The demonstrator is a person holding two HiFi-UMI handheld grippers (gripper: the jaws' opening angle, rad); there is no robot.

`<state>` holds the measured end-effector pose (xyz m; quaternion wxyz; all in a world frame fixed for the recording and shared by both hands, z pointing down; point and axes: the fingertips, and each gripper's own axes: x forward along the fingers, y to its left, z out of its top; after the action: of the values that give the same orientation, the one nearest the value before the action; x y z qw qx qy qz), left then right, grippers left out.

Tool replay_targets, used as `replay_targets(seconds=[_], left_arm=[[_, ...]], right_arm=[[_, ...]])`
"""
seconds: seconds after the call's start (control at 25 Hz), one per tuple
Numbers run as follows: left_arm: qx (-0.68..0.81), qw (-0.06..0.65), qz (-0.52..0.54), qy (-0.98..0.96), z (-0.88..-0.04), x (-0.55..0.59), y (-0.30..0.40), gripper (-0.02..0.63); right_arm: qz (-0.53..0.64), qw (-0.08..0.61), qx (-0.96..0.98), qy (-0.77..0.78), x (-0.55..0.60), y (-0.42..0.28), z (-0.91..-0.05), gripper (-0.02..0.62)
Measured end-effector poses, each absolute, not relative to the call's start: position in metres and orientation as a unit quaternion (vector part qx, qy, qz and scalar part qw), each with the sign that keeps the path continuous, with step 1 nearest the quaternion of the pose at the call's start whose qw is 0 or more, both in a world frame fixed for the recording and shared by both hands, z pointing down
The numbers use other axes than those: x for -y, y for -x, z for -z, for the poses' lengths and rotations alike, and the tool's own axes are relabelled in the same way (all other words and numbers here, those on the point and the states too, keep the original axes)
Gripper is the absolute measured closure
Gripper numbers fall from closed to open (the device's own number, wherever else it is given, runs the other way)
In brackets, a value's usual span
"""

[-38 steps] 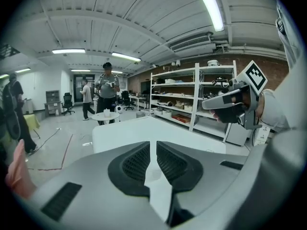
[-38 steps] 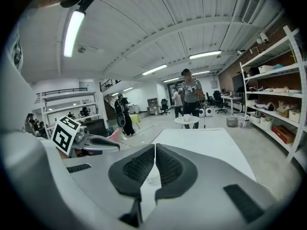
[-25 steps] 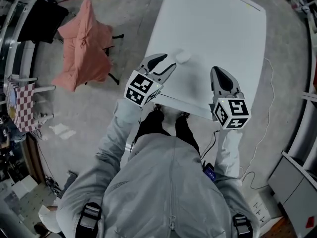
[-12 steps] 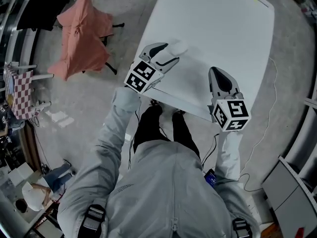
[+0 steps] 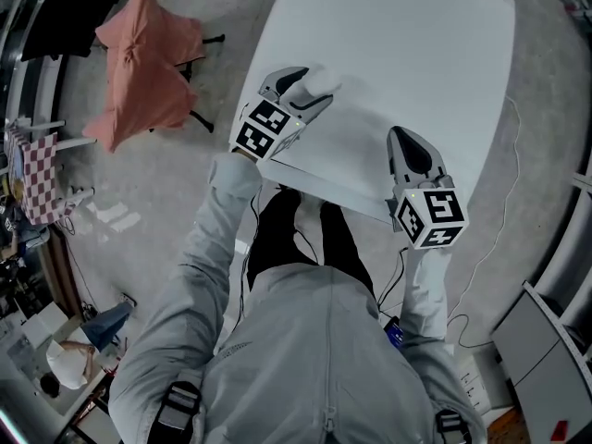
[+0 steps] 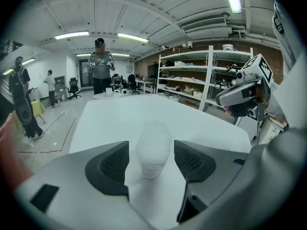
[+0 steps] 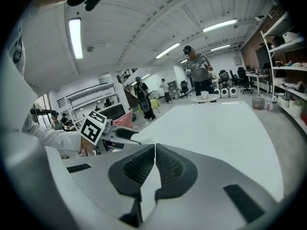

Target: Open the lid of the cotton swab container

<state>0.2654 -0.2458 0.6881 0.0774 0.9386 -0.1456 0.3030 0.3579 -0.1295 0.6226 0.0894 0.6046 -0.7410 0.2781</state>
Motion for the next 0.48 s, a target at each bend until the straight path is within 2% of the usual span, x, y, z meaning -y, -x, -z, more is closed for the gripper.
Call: replay_targets(seconds=[0.48], left_arm=[[0.119, 0.161, -0.283, -0.938, -0.719, 0.244, -0.273, 0.322]], right_arm=[[-0.294, 0.095, 0.743, -0.594, 0.122, -0.351, -0.644, 0.56]])
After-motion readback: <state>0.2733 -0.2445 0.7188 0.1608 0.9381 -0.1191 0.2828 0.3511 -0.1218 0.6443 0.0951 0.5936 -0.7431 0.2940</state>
